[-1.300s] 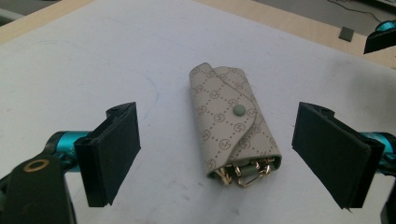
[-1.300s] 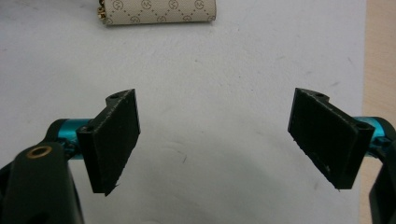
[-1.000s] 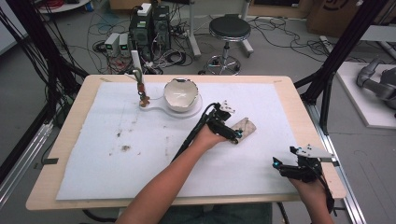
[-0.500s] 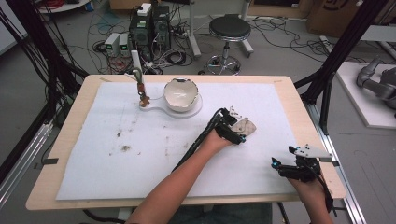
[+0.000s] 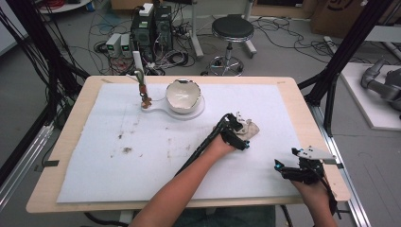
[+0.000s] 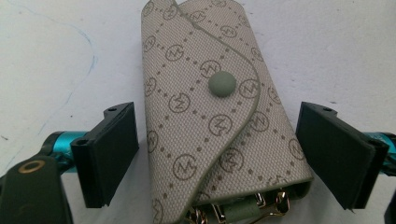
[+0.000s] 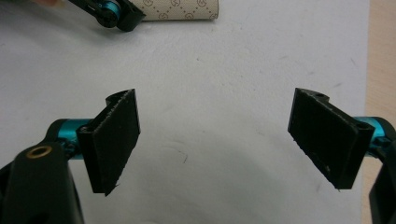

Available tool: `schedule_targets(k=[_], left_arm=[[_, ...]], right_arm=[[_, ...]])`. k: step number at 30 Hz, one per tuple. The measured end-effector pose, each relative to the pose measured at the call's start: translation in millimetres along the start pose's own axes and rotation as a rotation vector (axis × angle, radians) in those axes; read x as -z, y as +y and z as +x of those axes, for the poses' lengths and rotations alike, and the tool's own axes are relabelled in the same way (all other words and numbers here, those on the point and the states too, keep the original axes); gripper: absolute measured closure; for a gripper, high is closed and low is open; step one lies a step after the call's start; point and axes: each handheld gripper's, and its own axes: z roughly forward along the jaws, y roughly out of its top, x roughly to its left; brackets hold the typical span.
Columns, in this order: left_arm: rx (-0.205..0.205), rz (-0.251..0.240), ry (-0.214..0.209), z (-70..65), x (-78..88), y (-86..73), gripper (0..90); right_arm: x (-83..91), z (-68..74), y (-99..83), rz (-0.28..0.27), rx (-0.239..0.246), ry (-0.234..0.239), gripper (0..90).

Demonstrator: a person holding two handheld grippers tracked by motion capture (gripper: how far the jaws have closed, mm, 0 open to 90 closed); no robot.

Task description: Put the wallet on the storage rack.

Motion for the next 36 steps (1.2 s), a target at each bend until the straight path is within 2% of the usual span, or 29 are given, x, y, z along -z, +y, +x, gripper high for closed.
schedule_targets(k=[9, 17, 24, 36], left_arm=[[-0.007, -0.036, -0.001, -5.7, 5.0, -3.3, 32.9], [-0.021, -0.020, 0.005, -4.5, 14.8, -0.7, 36.3], [-0.024, -0.062, 0.016, 6.1, 44.3, 3.3, 36.3], [-0.049, -0.097, 0.029, 20.8, 97.2, -0.3, 36.3]], right_arm=[[-0.1, 0.4, 0.1, 0.003, -0.001, 0.001, 16.9], [-1.4, 0.7, 0.3, 0.004, 0.000, 0.002, 17.0], [-3.1, 1.6, 1.6, 0.004, 0.010, 0.003, 17.0], [-10.7, 6.8, 9.6, 0.001, 0.036, 0.011, 17.0]])
